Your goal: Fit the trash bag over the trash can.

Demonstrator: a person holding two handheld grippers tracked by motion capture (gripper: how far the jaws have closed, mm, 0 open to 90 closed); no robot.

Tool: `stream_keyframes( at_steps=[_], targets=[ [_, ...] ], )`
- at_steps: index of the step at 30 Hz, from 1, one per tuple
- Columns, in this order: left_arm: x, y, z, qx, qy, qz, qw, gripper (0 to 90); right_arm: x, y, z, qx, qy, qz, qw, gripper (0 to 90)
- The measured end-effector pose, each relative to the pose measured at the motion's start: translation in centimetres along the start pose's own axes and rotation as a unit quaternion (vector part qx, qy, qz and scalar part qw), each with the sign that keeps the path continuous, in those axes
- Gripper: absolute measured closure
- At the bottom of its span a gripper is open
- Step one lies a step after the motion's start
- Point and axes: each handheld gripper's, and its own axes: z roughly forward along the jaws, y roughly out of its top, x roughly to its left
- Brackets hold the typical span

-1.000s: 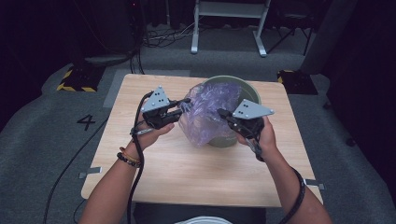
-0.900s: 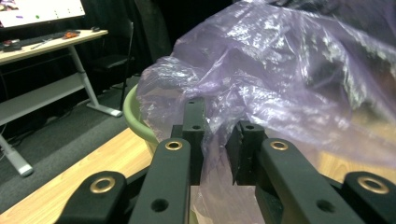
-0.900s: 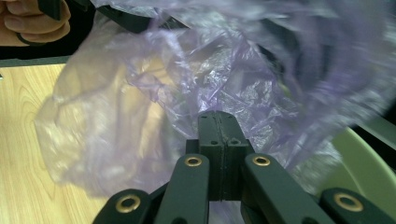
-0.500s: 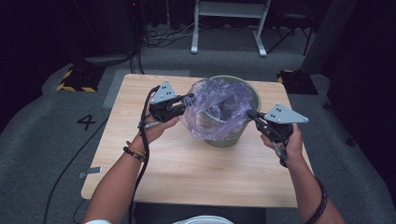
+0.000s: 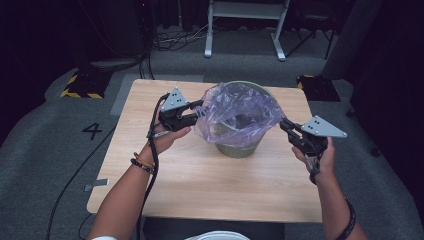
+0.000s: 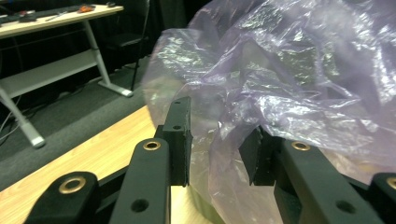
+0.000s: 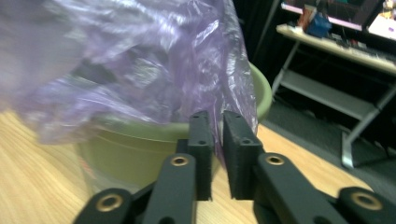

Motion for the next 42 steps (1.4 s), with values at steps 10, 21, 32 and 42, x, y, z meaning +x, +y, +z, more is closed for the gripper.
stream_keyframes(
  at_steps=[10, 21, 32, 42],
  targets=[
    [-1.8, 0.3, 0.2, 0.002, -0.009, 0.024, 0.9997, 64.5, 0.9, 1.5, -2.7, -0.056, 0.029, 0.000, 0.9980, 41.3],
    [-2.0, 0.4, 0.4, 0.001, -0.008, 0.025, 0.9997, 66.8, 4.9, 4.7, -2.9, -0.082, 0.075, -0.030, 0.9933, 30.4],
    [-1.8, 0.3, 0.8, 0.003, -0.012, 0.023, 0.9997, 65.6, 6.0, 5.1, -0.5, -0.065, 0.054, -0.052, 0.9951, 26.2],
    [-1.6, -0.2, 1.2, 0.004, -0.010, 0.006, 0.9999, 53.3, 4.9, 2.7, 1.1, 0.014, 0.069, -0.055, 0.9961, 80.1]
  ],
)
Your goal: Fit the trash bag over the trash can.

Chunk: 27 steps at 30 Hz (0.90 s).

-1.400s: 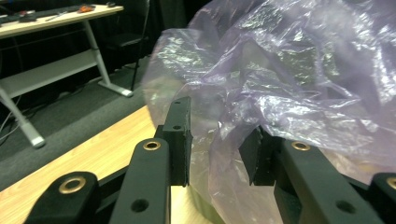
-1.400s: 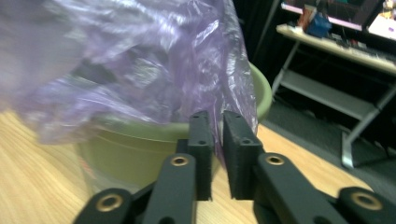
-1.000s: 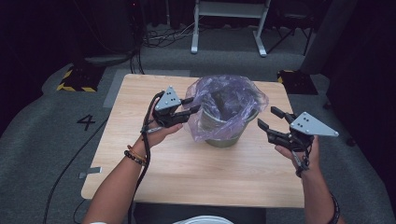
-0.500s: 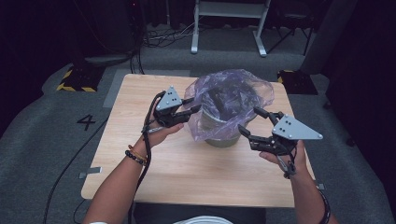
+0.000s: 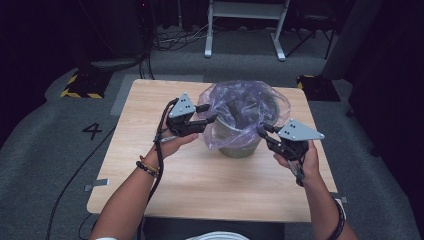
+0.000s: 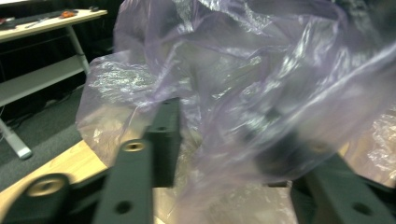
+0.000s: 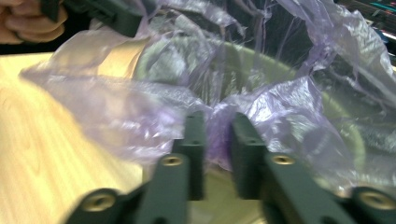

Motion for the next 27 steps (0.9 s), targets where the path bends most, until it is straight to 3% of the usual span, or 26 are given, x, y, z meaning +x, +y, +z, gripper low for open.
stream_keyframes(
  at_steps=[4, 9, 12, 13, 15, 17, 22, 25, 27],
  targets=[
    [0.3, -0.3, 0.1, -0.002, 0.011, -0.009, 0.9999, 47.1, -0.3, -0.6, -0.2, 0.010, 0.006, -0.004, 0.9999, 89.5],
    [1.1, -0.6, -0.2, -0.013, 0.015, -0.033, 0.9993, 34.9, -0.7, -1.7, -0.3, 0.012, 0.009, 0.005, 0.9999, 90.0],
    [1.4, -0.7, -0.6, -0.015, 0.018, -0.031, 0.9993, 34.1, -1.0, -2.4, -0.6, 0.016, 0.003, 0.011, 0.9998, 90.0],
    [1.4, -0.7, -0.8, -0.013, 0.021, -0.029, 0.9993, 34.8, -1.1, -2.6, -0.7, 0.017, 0.000, 0.013, 0.9998, 90.0],
    [1.4, -0.6, -0.9, 0.000, 0.053, -0.021, 0.9984, 36.8, -1.4, -3.1, -0.9, 0.022, -0.006, 0.016, 0.9996, 90.0],
    [1.6, -0.5, -1.1, 0.002, 0.061, -0.022, 0.9979, 36.9, -1.7, -3.6, -1.1, 0.025, -0.015, 0.021, 0.9993, 90.0],
    [2.4, -0.4, -0.9, 0.027, 0.104, -0.024, 0.9939, 40.1, -2.8, -5.1, -1.1, 0.040, -0.040, 0.033, 0.9979, 90.0],
    [2.7, -0.6, -0.1, 0.046, 0.110, -0.028, 0.9925, 40.2, -3.5, -5.8, -0.7, 0.046, -0.044, 0.045, 0.9970, 90.0],
    [2.8, -0.8, 0.3, 0.054, 0.109, -0.023, 0.9923, 39.2, -3.8, -6.0, -0.3, 0.052, -0.060, 0.040, 0.9960, 90.0]
  ],
)
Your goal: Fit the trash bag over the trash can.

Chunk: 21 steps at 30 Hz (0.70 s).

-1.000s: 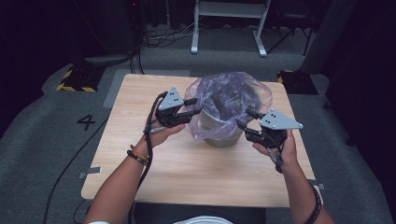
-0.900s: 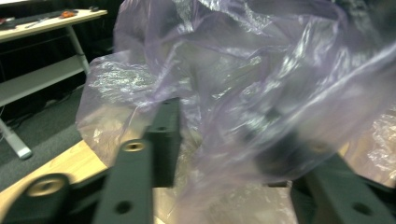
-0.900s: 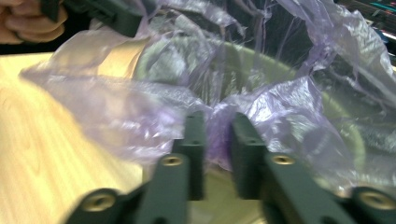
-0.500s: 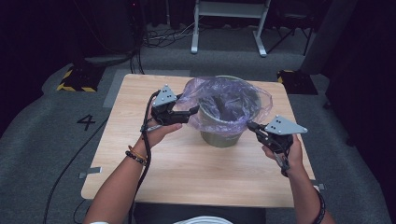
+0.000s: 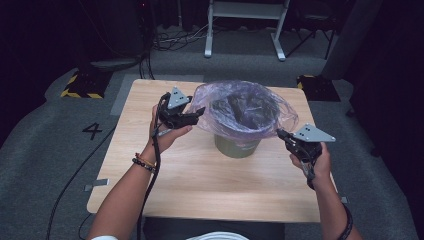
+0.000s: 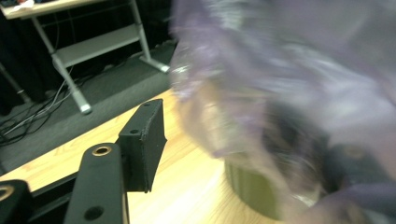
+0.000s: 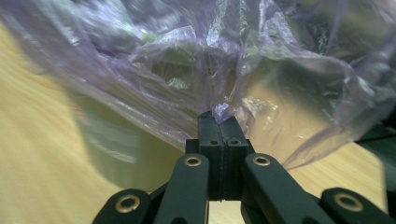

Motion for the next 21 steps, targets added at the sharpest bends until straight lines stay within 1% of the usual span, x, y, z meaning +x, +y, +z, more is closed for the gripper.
stream_keyframes(
  at_steps=[1, 2, 3, 4, 6, 7, 9, 10, 11, 12, 14, 15, 16, 18, 19, 21],
  targets=[
    [0.0, -0.1, 0.2, 0.002, -0.003, -0.002, 1.0000, 38.4, -0.1, -0.1, 0.2, 0.002, -0.007, -0.002, 1.0000, 90.0],
    [0.1, -0.2, 0.4, 0.006, -0.005, -0.006, 1.0000, 37.9, -0.3, -0.2, 0.4, 0.001, -0.006, 0.003, 1.0000, 90.0],
    [0.1, -0.3, 0.5, 0.005, -0.010, -0.007, 0.9999, 37.4, -0.4, -0.4, 0.6, 0.002, -0.003, 0.006, 1.0000, 90.0],
    [0.1, -0.4, 0.6, 0.004, -0.014, -0.010, 0.9998, 37.4, -0.4, -0.4, 0.6, 0.003, -0.004, 0.004, 1.0000, 89.8],
    [0.1, -0.5, 0.8, 0.009, -0.017, -0.007, 0.9998, 36.7, -0.4, -0.5, 0.7, 0.000, -0.003, 0.006, 1.0000, 88.6],
    [0.0, -0.6, 0.8, 0.011, -0.019, -0.008, 0.9997, 36.0, -0.3, -0.5, 0.7, -0.002, -0.005, 0.006, 1.0000, 86.1],
    [0.0, -0.7, 0.6, 0.005, -0.028, -0.008, 0.9996, 34.1, -0.4, -0.5, 0.4, -0.015, -0.009, 0.014, 0.9998, 76.8],
    [0.1, -0.7, 0.4, 0.002, -0.032, -0.010, 0.9994, 33.2, -0.4, -0.4, 0.2, -0.025, -0.006, 0.016, 0.9995, 74.2],
    [0.1, -0.6, 0.2, -0.006, -0.040, -0.010, 0.9991, 32.2, -0.5, -0.3, -0.1, -0.033, -0.004, 0.018, 0.9993, 68.6],
    [0.1, -0.6, -0.2, -0.013, -0.049, -0.009, 0.9987, 30.5, -0.5, -0.1, -0.5, -0.044, -0.005, 0.018, 0.9988, 59.6],
    [0.1, -0.3, -0.9, -0.023, -0.051, -0.004, 0.9984, 28.7, -0.5, 0.4, -1.5, -0.064, -0.005, 0.020, 0.9977, 50.5],
    [0.1, -0.2, -1.3, -0.030, -0.058, -0.005, 0.9979, 26.3, -0.6, 0.7, -2.0, -0.076, -0.003, 0.019, 0.9970, 46.3],
    [0.2, 0.0, -1.6, -0.035, -0.066, -0.007, 0.9972, 24.7, -0.7, 1.0, -2.6, -0.088, 0.001, 0.021, 0.9959, 43.5],
    [0.1, 0.3, -2.3, -0.050, -0.073, -0.001, 0.9961, 24.6, -1.0, 1.7, -3.6, -0.109, 0.004, 0.026, 0.9937, 39.0],
    [0.1, 0.5, -2.6, -0.058, -0.077, 0.002, 0.9953, 23.9, -1.1, 2.0, -4.0, -0.119, 0.001, 0.027, 0.9926, 36.7],
    [-0.1, 1.0, -3.2, -0.069, -0.083, 0.010, 0.9941, 22.7, -1.4, 2.7, -4.4, -0.125, -0.011, 0.023, 0.9918, 35.5]
  ],
)
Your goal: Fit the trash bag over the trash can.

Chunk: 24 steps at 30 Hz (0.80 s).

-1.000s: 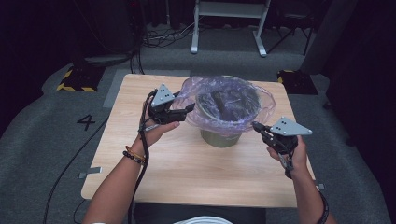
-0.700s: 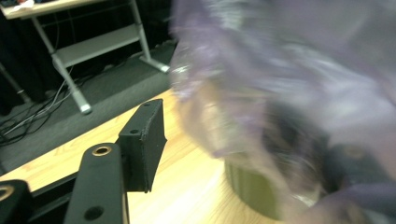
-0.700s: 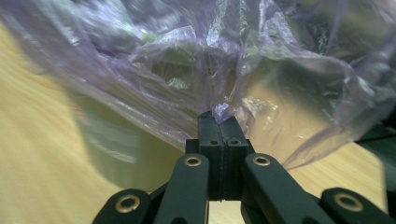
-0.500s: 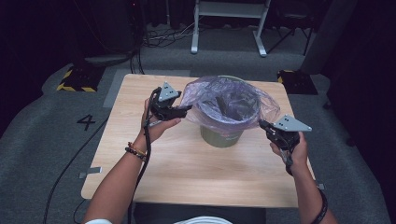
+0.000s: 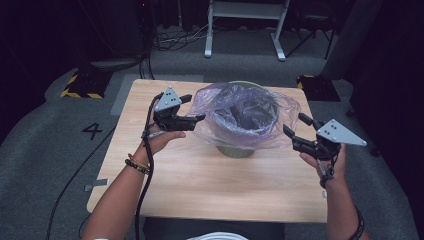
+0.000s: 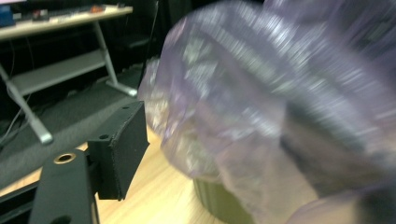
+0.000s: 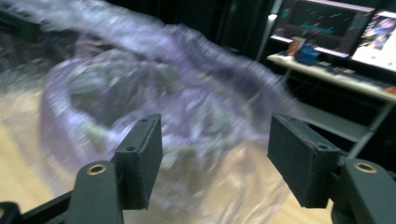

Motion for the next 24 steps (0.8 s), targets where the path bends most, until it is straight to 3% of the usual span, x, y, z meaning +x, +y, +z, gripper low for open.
stream_keyframes(
  at_steps=[5, 8, 10, 12, 13, 15, 16, 20, 24],
  targets=[
    [-0.6, 1.2, -0.3, -0.006, 0.006, 0.016, 0.9998, 25.3, -1.1, 0.9, 1.4, 0.016, -0.035, 0.000, 0.9993, 35.4],
    [-0.6, 1.7, -0.1, 0.003, 0.023, 0.038, 0.9990, 35.0, -2.0, 1.1, 2.5, 0.032, -0.039, 0.004, 0.9987, 35.1],
    [-0.5, 1.9, 0.0, 0.007, 0.025, 0.043, 0.9987, 44.9, -2.6, 1.1, 3.4, 0.042, -0.040, 0.008, 0.9983, 35.3],
    [-0.3, 2.2, 0.0, 0.007, 0.024, 0.050, 0.9985, 48.2, -2.9, 1.1, 3.7, 0.045, -0.040, 0.011, 0.9981, 35.9],
    [-0.1, 2.6, 0.1, 0.010, 0.021, 0.053, 0.9983, 54.4, -3.4, 1.2, 4.3, 0.051, -0.033, 0.015, 0.9981, 41.2],
    [0.0, 2.7, 0.2, 0.010, 0.018, 0.057, 0.9982, 60.3, -3.6, 1.2, 4.5, 0.053, -0.029, 0.015, 0.9981, 43.4],
    [0.2, 3.0, 0.5, 0.018, 0.026, 0.060, 0.9977, 63.9, -4.0, 1.3, 5.1, 0.059, -0.007, 0.027, 0.9979, 56.0],
    [0.8, 3.5, 1.5, 0.038, 0.032, 0.068, 0.9965, 76.2, -4.1, 1.6, 5.9, 0.070, 0.001, 0.012, 0.9975, 76.8],
    [1.7, 3.6, 3.1, 0.059, 0.037, 0.061, 0.9957, 85.0, -4.5, 1.8, 6.9, 0.078, 0.002, 0.007, 0.9970, 84.6]
  ],
)
